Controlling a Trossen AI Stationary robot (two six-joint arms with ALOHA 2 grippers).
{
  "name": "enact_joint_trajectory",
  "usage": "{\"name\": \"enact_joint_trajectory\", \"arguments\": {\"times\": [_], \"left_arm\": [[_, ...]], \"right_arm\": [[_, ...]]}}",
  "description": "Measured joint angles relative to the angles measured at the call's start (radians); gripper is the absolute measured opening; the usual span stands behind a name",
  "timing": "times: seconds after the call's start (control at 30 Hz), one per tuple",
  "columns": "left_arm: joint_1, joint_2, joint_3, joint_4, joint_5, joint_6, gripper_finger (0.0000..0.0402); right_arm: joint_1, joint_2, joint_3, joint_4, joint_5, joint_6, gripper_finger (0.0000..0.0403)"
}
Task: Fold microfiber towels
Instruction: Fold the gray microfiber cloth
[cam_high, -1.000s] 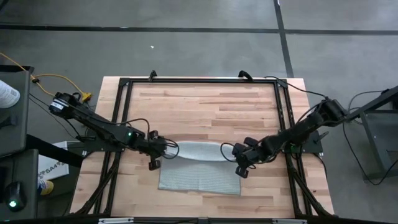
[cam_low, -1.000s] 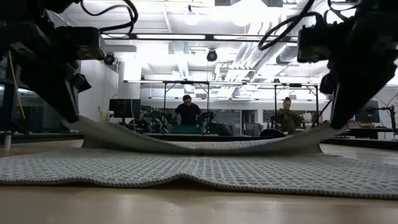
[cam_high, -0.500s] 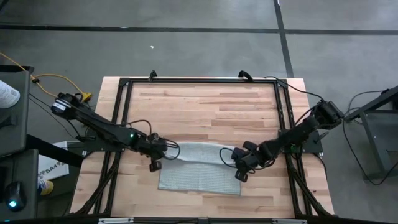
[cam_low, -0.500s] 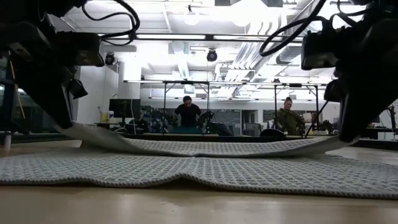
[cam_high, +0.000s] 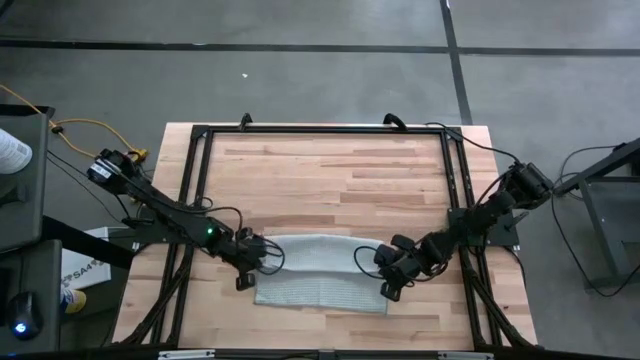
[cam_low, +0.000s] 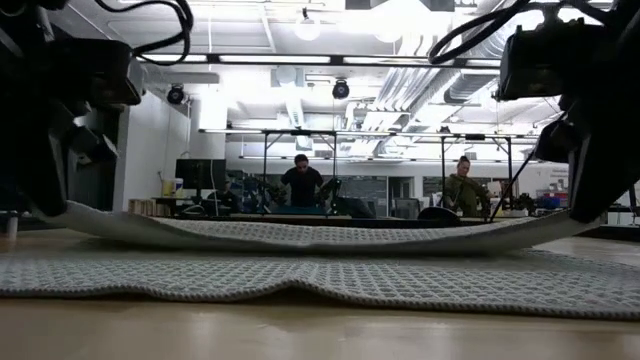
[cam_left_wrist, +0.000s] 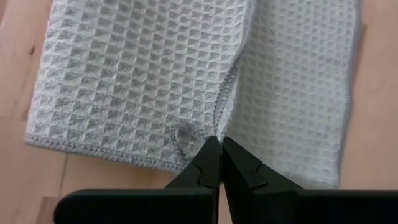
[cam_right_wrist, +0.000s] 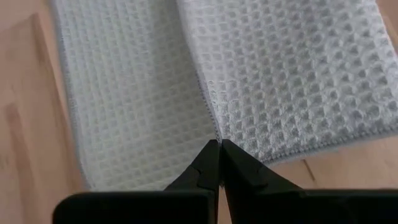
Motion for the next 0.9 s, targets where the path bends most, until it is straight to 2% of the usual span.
{"name": "enact_joint_trajectory", "arguments": {"times": [0.5,0.9], "left_arm": [[-0.037,0.006,0.000,0.007,-0.014,-0.093,0.0001],[-0.136,0.098,0.000,0.141,-0.042,-0.039,0.0001]], "right_arm": [[0.075,0.002,0.000,0.061,0.000,0.028,0.0004],[0.113,0.003,0.000,0.107,0.026,0.017,0.0004]]}}
